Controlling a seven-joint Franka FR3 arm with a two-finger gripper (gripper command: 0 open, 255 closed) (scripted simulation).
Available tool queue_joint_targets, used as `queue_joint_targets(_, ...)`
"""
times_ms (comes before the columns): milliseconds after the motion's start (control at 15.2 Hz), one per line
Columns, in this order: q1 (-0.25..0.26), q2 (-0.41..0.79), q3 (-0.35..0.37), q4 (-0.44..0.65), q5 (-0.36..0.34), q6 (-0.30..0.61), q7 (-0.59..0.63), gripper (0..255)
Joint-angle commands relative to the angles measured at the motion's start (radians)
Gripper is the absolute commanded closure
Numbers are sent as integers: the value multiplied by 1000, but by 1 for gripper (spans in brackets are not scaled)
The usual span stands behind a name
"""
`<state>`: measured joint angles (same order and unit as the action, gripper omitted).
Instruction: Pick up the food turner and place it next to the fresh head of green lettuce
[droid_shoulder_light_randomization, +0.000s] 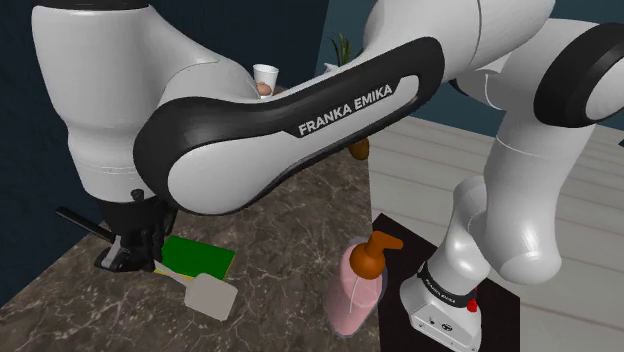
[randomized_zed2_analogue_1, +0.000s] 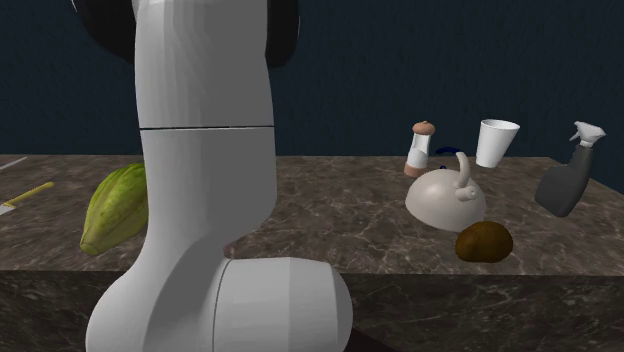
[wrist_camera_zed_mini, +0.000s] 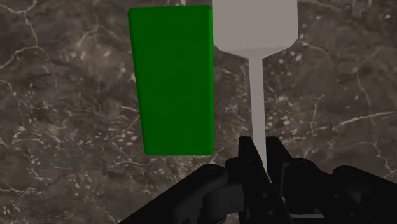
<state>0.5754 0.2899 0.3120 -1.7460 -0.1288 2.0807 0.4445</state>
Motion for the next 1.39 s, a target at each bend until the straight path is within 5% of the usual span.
queue_joint_targets(0,1,6,-1,-20,-4,26,4,255)
queue_joint_targets(660,7,67,-12,-87,-32,151,25,255)
queue_joint_targets(1188,7,67,-12,-87,-32,151,25,255)
queue_joint_targets(1254,7,67,-12,-87,-32,151,25,0)
queue_joint_targets(1320,7,67,-12,-87,-32,151,25,0)
